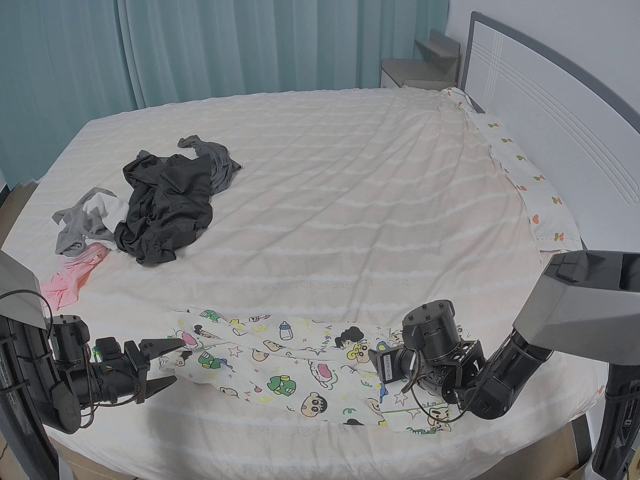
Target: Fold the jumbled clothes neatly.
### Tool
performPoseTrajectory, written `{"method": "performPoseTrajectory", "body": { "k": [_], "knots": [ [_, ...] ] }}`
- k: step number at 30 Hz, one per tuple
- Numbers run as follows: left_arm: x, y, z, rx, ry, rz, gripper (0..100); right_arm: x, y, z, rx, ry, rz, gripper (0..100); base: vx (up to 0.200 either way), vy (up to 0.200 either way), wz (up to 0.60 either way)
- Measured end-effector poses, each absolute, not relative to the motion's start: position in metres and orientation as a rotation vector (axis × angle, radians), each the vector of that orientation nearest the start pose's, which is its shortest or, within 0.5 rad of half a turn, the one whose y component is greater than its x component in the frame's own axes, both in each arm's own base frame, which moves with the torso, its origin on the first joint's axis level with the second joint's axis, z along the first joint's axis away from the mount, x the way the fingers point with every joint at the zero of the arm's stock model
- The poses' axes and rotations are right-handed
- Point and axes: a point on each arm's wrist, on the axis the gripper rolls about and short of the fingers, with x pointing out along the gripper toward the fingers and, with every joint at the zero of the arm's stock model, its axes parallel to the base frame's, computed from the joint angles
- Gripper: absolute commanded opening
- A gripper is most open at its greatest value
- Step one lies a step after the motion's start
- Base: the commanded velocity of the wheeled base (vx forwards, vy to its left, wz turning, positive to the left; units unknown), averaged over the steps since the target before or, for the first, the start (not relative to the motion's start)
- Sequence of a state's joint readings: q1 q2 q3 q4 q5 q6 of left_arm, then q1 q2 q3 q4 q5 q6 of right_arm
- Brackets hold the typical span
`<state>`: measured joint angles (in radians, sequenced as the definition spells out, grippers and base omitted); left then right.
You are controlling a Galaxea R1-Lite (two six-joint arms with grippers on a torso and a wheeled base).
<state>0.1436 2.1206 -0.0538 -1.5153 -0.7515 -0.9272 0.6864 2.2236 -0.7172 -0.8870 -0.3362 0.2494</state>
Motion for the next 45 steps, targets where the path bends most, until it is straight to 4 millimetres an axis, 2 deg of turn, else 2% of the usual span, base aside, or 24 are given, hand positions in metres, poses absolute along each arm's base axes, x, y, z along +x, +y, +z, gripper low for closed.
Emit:
{"method": "performPoseTrajectory", "body": {
  "k": [7, 12, 18, 25, 26, 35, 45],
  "knots": [
    [0.222, 0.017, 0.016, -1.12, 0.756, -0.32, 100, 0.264, 0.201, 0.032, 0.001, 0.481, 0.278, 100, 0.0, 0.0, 0.0],
    [0.222, 0.017, 0.016, -1.12, 0.757, -0.319, 100, 0.264, 0.171, 0.038, 0.065, 0.498, 0.233, 100, 0.0, 0.0, 0.0],
    [0.222, 0.016, 0.015, -1.12, 0.757, -0.319, 100, 0.264, 0.155, 0.037, 0.188, 0.549, 0.236, 100, 0.0, 0.0, 0.0],
    [0.222, 0.016, 0.015, -1.12, 0.758, -0.319, 100, 0.269, 0.152, 0.023, 0.209, 0.602, 0.239, 100, 0.0, 0.0, 0.0],
    [0.222, 0.016, 0.015, -1.119, 0.758, -0.32, 100, 0.271, 0.152, 0.021, 0.212, 0.606, 0.237, 0, 0.0, 0.0, 0.0],
    [0.222, 0.016, 0.015, -1.119, 0.757, -0.32, 100, 0.278, 0.156, 0.011, 0.262, 0.626, 0.216, 0, 0.0, 0.0, 0.0],
    [0.222, 0.016, 0.015, -1.119, 0.758, -0.32, 100, 0.275, 0.152, 0.015, 0.282, 0.623, 0.204, 0, 0.0, 0.0, 0.0]
  ]
}}
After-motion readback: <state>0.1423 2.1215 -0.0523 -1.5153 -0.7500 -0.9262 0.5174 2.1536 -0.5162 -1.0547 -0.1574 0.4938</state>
